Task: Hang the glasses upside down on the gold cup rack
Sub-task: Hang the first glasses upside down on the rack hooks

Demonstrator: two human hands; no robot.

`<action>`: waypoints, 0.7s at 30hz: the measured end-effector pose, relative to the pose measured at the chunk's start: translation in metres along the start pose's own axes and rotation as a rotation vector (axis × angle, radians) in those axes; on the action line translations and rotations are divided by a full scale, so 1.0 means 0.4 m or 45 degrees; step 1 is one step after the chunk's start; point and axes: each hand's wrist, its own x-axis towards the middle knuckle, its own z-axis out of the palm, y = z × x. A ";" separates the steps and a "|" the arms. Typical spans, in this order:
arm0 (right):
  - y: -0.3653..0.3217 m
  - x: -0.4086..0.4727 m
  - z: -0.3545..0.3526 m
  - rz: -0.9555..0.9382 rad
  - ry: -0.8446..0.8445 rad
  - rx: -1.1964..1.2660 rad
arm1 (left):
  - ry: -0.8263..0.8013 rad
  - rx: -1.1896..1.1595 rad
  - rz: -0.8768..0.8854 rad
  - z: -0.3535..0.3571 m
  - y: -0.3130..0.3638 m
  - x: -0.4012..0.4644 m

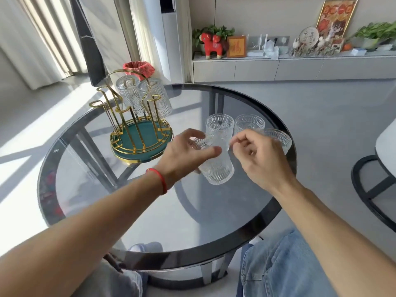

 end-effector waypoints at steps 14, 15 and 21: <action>-0.071 0.057 0.225 0.664 -0.489 1.009 | -0.056 -1.016 -0.284 -0.174 -0.138 -0.012; -0.068 0.062 0.232 0.665 -0.457 1.042 | -0.063 -0.944 -0.262 -0.186 -0.143 -0.007; -0.067 0.074 0.220 0.505 -0.330 0.828 | 0.177 0.169 0.129 -0.275 -0.220 -0.003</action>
